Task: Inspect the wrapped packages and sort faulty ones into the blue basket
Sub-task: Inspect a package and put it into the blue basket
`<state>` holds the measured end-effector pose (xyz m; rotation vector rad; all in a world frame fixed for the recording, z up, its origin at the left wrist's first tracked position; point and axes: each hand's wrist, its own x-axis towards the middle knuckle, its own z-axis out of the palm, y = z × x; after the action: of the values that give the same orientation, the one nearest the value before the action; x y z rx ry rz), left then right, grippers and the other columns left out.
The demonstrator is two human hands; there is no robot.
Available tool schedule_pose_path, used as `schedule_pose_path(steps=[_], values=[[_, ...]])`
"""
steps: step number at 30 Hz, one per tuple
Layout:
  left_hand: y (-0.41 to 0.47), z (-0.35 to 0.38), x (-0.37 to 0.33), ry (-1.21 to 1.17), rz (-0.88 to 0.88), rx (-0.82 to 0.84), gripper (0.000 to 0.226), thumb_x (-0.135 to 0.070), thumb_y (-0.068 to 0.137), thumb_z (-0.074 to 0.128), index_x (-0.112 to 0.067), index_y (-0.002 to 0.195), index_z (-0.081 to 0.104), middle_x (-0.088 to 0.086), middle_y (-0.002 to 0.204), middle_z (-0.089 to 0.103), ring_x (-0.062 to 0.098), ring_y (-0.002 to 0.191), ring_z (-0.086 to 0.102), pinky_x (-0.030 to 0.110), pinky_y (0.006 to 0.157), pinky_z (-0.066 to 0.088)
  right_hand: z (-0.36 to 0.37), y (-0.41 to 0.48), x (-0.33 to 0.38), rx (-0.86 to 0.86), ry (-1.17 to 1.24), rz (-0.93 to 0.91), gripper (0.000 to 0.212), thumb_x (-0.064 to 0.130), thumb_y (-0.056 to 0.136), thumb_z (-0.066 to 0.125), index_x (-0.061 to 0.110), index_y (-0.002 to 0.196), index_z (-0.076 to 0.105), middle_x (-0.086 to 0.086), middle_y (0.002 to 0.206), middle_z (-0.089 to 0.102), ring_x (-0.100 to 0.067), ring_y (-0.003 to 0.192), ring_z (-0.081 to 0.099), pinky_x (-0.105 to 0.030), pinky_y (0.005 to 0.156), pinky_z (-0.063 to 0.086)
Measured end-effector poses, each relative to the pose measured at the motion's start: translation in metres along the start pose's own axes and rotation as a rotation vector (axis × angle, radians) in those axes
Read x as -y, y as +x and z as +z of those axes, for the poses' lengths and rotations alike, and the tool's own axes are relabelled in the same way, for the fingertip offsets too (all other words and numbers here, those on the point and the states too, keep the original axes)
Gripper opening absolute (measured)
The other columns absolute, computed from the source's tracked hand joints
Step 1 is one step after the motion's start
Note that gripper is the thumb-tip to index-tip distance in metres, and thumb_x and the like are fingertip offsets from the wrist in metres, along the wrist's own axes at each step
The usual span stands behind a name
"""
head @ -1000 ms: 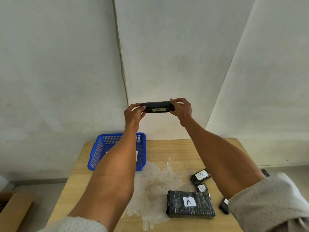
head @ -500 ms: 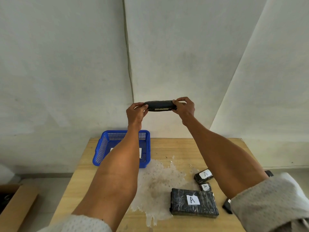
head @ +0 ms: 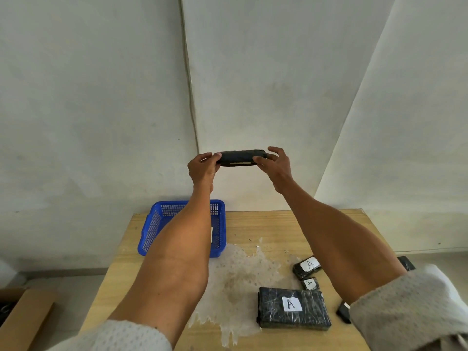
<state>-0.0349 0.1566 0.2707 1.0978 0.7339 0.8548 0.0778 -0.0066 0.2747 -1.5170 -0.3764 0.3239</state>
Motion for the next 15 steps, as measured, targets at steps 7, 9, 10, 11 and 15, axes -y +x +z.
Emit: schedule_pose_path(steps=[7, 9, 10, 11, 15], values=[[-0.003, -0.002, 0.000, -0.014, -0.076, 0.097, 0.031, 0.008, 0.078, 0.074, -0.012, 0.102, 0.075, 0.017, 0.125, 0.063, 0.031, 0.110, 0.065, 0.030, 0.080, 0.061, -0.004, 0.004, -0.003, -0.074, 0.008, 0.107, 0.035, 0.004, 0.075, 0.080, 0.018, 0.106, 0.075, -0.013, 0.104, 0.072, -0.034, 0.103, 0.072, -0.041, 0.092, 0.060], [-0.005, -0.005, -0.001, -0.032, -0.116, 0.151, 0.031, 0.010, 0.079, 0.071, -0.011, 0.102, 0.074, 0.019, 0.121, 0.066, 0.034, 0.107, 0.067, 0.038, 0.083, 0.062, -0.006, 0.003, 0.001, -0.131, 0.050, 0.145, 0.024, 0.001, 0.078, 0.076, 0.014, 0.099, 0.076, -0.016, 0.103, 0.072, -0.034, 0.096, 0.073, -0.041, 0.081, 0.063], [-0.008, -0.006, -0.003, -0.054, -0.136, 0.167, 0.028, 0.009, 0.080, 0.071, -0.009, 0.101, 0.073, 0.020, 0.118, 0.067, 0.034, 0.106, 0.068, 0.042, 0.084, 0.061, -0.006, 0.001, 0.004, -0.156, 0.090, 0.170, 0.016, 0.006, 0.080, 0.075, 0.011, 0.095, 0.075, -0.018, 0.106, 0.071, -0.034, 0.095, 0.073, -0.041, 0.075, 0.064], [-0.011, -0.007, -0.004, -0.070, -0.149, 0.178, 0.025, 0.007, 0.081, 0.072, -0.008, 0.100, 0.072, 0.020, 0.115, 0.068, 0.034, 0.105, 0.069, 0.044, 0.084, 0.061, -0.005, -0.001, 0.007, -0.177, 0.125, 0.199, 0.012, 0.012, 0.081, 0.076, 0.008, 0.092, 0.073, -0.018, 0.107, 0.071, -0.035, 0.093, 0.073, -0.041, 0.069, 0.065], [-0.017, -0.013, -0.001, -0.022, -0.104, 0.240, 0.028, 0.012, 0.081, 0.072, -0.005, 0.103, 0.066, 0.023, 0.113, 0.069, 0.035, 0.105, 0.068, 0.046, 0.085, 0.061, -0.002, -0.004, 0.016, -0.293, 0.038, 0.243, 0.028, 0.026, 0.077, 0.087, 0.008, 0.084, 0.067, -0.015, 0.102, 0.067, -0.029, 0.083, 0.071, -0.041, 0.058, 0.064]])
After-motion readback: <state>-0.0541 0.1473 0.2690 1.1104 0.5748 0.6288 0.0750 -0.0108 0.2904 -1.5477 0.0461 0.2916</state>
